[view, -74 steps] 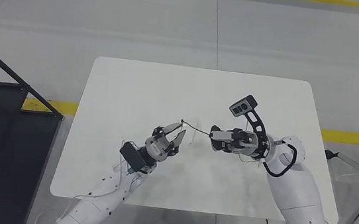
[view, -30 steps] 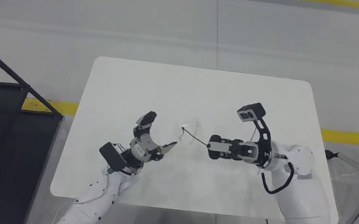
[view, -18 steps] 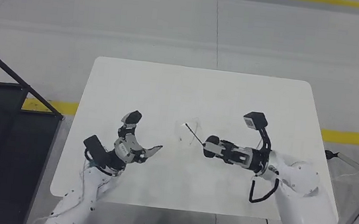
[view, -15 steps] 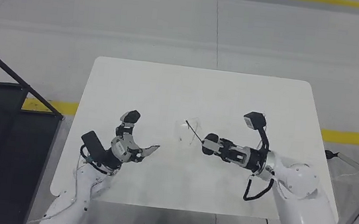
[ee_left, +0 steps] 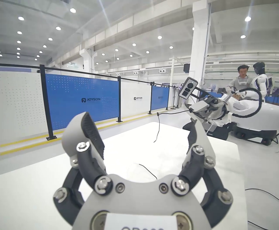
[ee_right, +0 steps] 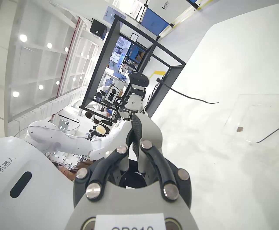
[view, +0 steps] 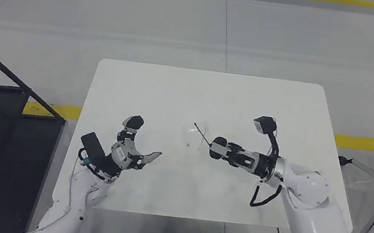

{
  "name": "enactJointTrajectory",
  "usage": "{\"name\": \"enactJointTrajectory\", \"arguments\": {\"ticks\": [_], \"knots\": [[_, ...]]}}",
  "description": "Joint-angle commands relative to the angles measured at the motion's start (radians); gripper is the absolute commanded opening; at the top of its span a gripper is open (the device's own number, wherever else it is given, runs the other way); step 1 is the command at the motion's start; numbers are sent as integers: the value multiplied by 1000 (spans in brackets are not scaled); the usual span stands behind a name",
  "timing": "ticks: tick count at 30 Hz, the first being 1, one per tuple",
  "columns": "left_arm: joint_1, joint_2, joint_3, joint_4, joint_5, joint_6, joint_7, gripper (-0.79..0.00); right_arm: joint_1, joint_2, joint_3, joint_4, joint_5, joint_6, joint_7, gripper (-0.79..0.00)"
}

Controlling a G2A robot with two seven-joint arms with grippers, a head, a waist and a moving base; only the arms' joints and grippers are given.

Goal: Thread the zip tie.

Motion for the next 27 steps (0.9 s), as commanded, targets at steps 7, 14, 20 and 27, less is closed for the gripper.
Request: {"name": "enactJointTrajectory", "arguments": {"ticks": [7, 14, 20, 27], "knots": [[-30, 0, -9, 7, -176, -44, -139, 0, -43, 6, -25, -118, -356, 81, -166, -785], [-45, 2, -26, 17, -267, -52, -227, 0, -91, 8, -86, -202, -720, 187, -305, -785], [-45, 2, -26, 17, -267, -52, -227, 0, -104, 0, -164, -232, -973, 345, -393, -785], [-45, 2, -26, 17, -267, -52, -227, 0, -79, -12, -247, -225, -1105, 451, -361, -785]]}}
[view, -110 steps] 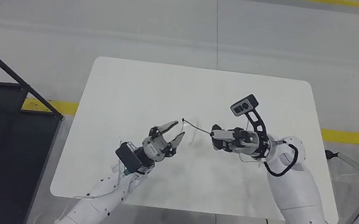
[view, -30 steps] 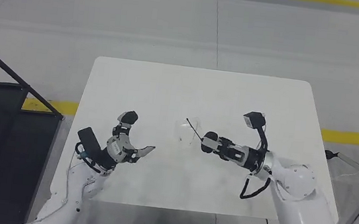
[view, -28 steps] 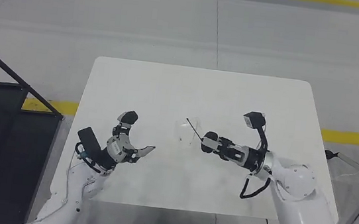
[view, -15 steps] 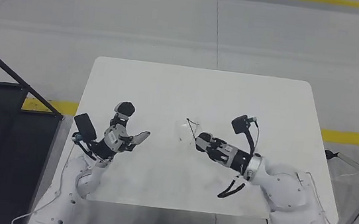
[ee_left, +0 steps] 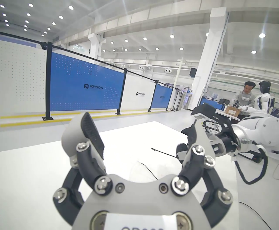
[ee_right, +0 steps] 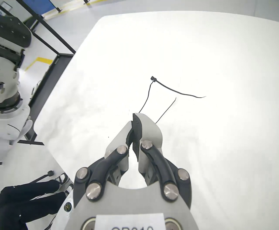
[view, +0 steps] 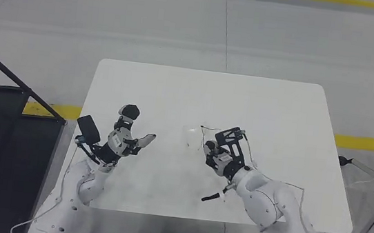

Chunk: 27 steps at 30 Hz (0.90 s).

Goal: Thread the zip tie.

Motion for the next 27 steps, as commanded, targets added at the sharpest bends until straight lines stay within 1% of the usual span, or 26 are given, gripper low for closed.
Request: {"name": "enactJointTrajectory", "arguments": {"ticks": [1, 9, 17, 22, 27], "knots": [[0, 0, 0, 0, 0, 0, 0, 0, 7, -2, -13, 3, -14, 12, 22, -785], [0, 0, 0, 0, 0, 0, 0, 0, 48, -12, -50, 26, -33, 30, 93, -785], [0, 0, 0, 0, 0, 0, 0, 0, 109, -30, -122, 78, -67, 68, 167, -785], [0, 0, 0, 0, 0, 0, 0, 0, 139, -42, -149, 104, -70, 96, 186, -785], [0, 0, 0, 0, 0, 0, 0, 0, 149, -49, -157, 114, -71, 103, 190, -785]]}}
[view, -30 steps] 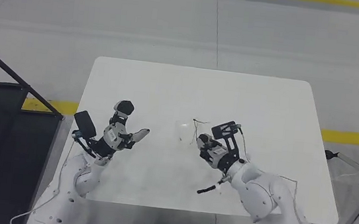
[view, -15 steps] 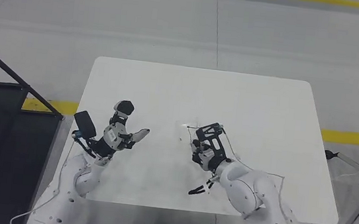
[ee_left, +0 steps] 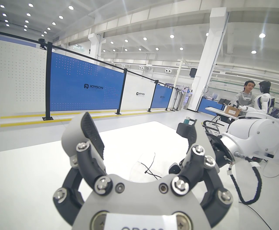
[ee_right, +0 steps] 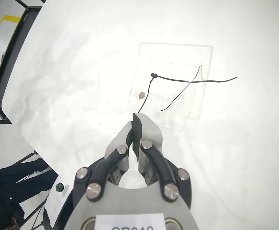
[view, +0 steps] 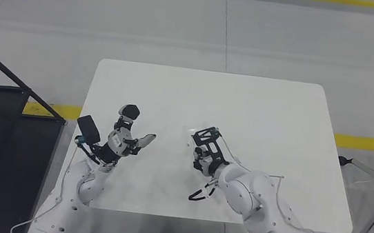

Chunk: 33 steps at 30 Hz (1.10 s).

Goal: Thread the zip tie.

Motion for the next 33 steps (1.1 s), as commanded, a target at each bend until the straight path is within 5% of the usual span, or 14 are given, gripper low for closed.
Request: {"name": "enactJointTrajectory", "arguments": {"ticks": [1, 29, 31, 33], "knots": [[0, 0, 0, 0, 0, 0, 0, 0, 1, -2, -1, 2, -1, 0, 3, -785], [0, 0, 0, 0, 0, 0, 0, 0, -33, -10, 34, -24, -4, -26, -10, -603], [0, 0, 0, 0, 0, 0, 0, 0, -36, -10, 41, -27, 0, -26, -14, -539], [0, 0, 0, 0, 0, 0, 0, 0, -44, -9, 54, -35, 9, -25, -24, -382]]}}
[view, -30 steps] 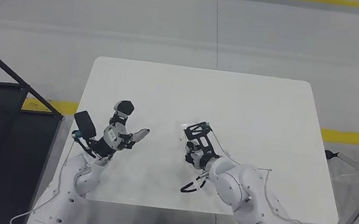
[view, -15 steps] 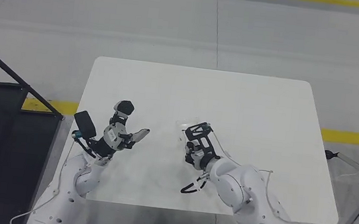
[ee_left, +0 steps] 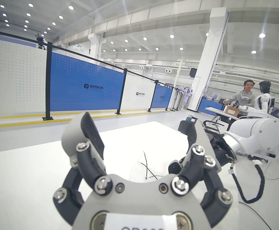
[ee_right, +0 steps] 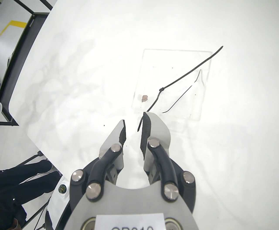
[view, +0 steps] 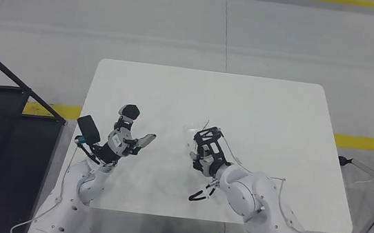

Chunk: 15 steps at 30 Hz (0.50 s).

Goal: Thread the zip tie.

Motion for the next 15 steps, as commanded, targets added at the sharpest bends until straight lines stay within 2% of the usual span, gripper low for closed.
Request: {"name": "enactJointTrajectory", "arguments": {"ticks": [1, 4, 7, 11, 15], "knots": [[0, 0, 0, 0, 0, 0, 0, 0, -11, 2, 17, -11, 11, -1, -12, -286], [0, 0, 0, 0, 0, 0, 0, 0, -45, 6, 57, -45, 37, -2, -59, 0], [0, 0, 0, 0, 0, 0, 0, 0, -91, 11, 100, -86, 45, 2, -128, 0], [0, 0, 0, 0, 0, 0, 0, 0, -175, 17, 154, -142, 28, 15, -276, 0], [0, 0, 0, 0, 0, 0, 0, 0, -239, 24, 208, -186, 61, -43, -366, 0]]}}
